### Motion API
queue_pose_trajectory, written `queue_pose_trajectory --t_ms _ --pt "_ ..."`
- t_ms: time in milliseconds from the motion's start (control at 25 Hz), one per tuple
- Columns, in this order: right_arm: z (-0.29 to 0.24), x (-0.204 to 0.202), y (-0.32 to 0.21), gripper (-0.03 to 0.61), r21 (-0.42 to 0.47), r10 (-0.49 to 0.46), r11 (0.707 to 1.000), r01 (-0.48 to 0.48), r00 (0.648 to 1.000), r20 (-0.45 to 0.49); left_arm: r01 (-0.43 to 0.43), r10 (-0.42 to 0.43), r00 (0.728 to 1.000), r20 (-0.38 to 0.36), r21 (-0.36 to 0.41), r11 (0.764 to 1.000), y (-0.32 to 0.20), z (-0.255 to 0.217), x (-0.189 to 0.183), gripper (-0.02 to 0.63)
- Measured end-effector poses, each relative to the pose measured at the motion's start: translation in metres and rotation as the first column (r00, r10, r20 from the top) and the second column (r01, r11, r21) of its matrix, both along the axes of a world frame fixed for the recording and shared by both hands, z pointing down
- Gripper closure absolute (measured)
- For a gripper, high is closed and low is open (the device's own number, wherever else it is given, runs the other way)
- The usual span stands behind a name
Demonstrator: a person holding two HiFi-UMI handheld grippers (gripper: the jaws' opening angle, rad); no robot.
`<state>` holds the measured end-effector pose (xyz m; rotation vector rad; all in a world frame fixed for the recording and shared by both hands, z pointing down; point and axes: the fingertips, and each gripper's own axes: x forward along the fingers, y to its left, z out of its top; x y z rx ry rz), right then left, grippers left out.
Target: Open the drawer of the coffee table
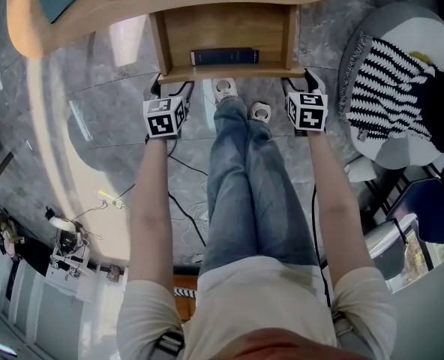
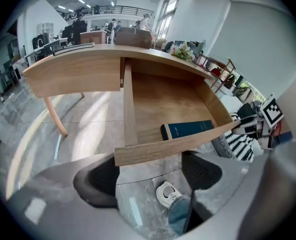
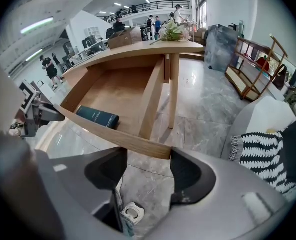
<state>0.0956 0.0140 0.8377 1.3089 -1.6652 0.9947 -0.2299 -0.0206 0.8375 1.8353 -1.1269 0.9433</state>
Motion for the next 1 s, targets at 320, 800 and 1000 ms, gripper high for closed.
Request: queue_pose_trajectory --t_ms 320,800,1000 --pt "0.018 -0.001 0.006 0.308 -0.02 0.01 1.0 -0.01 1.0 -0.013 0.001 0.0 1.0 0.023 -0.029 1.0 0.005 0.018 -0.002 0.222" --pt "0.021 0.0 0.007 0.305 -0.024 0.015 1.0 -0.015 0.999 -0.031 0.003 -0.002 1.0 0.029 -0.035 0.999 0.006 0.021 -0.002 0.222" --pt "0.019 -0.001 0.007 0.308 -0.045 -0.012 0.999 0.01 0.999 -0.03 0.021 -0.02 0.999 0.033 -0.036 0.999 0.007 0.018 -0.003 0.222"
